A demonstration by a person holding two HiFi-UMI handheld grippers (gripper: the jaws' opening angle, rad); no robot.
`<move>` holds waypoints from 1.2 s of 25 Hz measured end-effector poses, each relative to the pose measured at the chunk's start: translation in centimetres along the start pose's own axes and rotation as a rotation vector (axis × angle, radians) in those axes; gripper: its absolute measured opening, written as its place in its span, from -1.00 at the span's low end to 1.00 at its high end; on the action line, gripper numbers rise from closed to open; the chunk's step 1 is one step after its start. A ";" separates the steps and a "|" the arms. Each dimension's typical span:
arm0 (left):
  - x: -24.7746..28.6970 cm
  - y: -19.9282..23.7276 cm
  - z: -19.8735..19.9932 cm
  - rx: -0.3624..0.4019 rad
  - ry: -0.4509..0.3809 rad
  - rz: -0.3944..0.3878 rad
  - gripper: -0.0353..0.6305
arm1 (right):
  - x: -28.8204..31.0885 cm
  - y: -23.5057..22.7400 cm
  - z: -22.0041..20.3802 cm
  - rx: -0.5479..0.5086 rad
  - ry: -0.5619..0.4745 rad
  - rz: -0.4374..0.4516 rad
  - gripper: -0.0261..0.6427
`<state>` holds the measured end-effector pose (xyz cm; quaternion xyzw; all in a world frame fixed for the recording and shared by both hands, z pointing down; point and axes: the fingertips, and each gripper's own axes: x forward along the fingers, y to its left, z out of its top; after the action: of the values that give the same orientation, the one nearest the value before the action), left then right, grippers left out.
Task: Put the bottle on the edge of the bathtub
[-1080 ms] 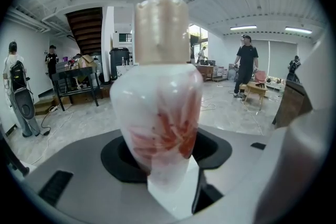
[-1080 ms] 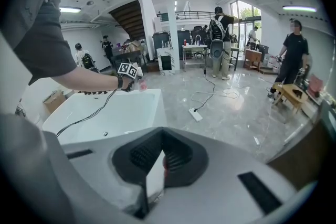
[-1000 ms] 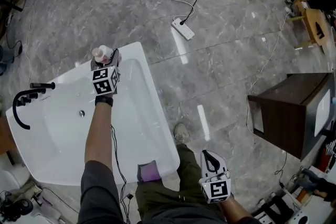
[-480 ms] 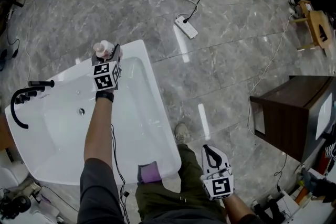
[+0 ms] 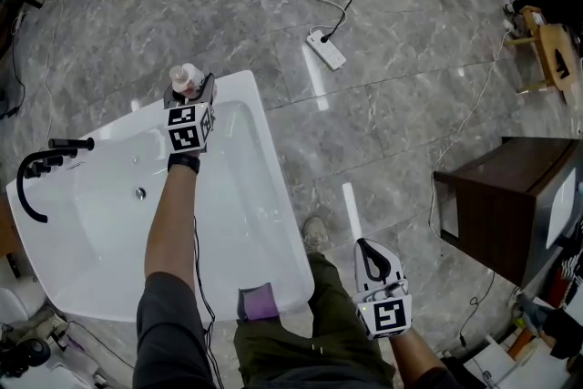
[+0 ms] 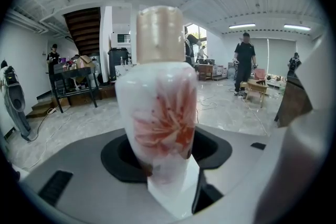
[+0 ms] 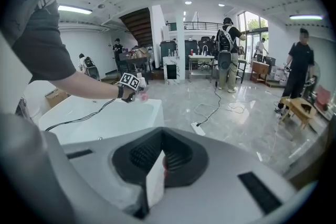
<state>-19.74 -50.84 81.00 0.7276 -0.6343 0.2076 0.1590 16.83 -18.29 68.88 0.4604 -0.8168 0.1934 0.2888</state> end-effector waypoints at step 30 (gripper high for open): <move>-1.4 -0.3 -1.0 0.045 0.017 -0.043 -0.03 | 2.9 -0.7 4.4 -0.069 -0.090 0.020 -0.92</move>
<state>-19.68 -49.15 81.17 0.7427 -0.6122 0.2245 0.1525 14.96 -23.05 67.42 0.4501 -0.8397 0.1472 0.2657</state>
